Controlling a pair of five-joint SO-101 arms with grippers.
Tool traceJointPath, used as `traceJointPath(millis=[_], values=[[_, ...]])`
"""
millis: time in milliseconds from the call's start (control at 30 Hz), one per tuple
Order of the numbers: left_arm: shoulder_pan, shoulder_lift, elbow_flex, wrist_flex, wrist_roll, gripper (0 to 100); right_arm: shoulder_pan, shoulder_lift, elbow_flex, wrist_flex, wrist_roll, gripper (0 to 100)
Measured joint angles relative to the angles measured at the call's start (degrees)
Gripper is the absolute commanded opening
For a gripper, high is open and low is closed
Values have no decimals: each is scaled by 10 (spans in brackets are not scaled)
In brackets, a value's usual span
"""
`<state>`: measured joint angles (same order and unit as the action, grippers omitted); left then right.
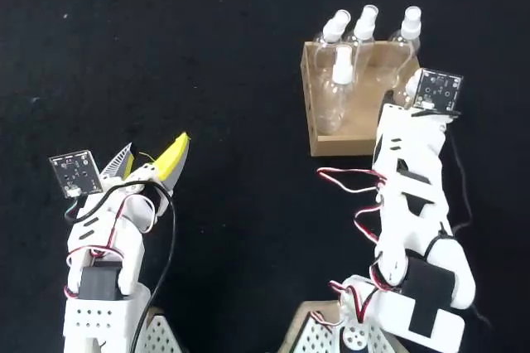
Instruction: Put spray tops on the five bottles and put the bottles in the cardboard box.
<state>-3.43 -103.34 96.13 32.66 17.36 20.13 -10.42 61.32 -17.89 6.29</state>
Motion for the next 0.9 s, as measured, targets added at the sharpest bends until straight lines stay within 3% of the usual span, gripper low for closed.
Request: traceJointPath(millis=[100,500,700,900], values=[[0,0,0,0,0,343,0,0,0,0,0,190],[0,0,0,0,0,343,0,0,15,-3,0,208],[0,0,0,0,0,343,0,0,26,-3,0,363],[0,0,0,0,0,343,0,0,33,-3,0,368]])
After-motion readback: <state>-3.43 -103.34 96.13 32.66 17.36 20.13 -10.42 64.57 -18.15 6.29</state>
